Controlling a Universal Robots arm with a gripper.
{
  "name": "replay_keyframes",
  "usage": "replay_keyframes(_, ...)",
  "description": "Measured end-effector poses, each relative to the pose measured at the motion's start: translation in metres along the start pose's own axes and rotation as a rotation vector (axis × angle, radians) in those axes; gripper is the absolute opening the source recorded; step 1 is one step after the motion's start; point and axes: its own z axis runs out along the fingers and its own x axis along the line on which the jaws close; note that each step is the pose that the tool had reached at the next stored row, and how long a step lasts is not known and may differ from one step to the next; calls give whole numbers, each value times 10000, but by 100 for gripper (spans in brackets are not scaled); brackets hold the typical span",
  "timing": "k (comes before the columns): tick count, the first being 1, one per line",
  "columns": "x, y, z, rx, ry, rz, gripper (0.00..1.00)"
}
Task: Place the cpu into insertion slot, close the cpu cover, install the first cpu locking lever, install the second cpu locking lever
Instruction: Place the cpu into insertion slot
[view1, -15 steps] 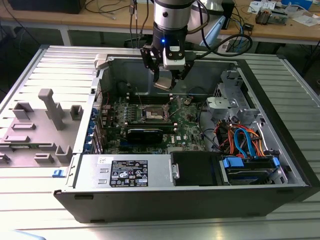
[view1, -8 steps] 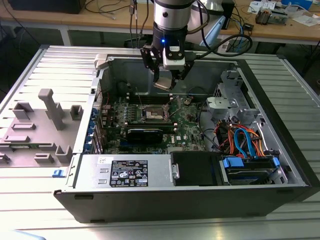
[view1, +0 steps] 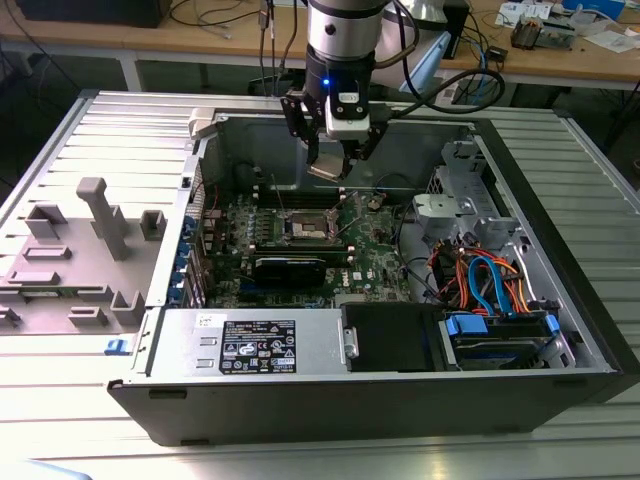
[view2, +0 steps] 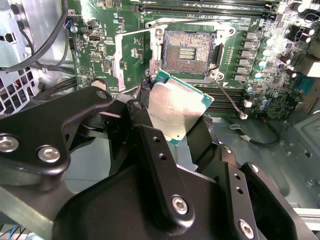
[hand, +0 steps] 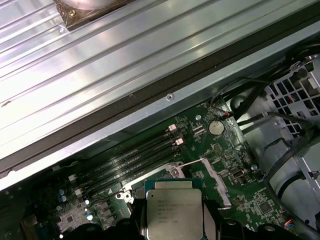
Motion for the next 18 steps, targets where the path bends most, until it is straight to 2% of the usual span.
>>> replay_keyframes(18, 0, 0, 4, -2, -8, 108, 55)
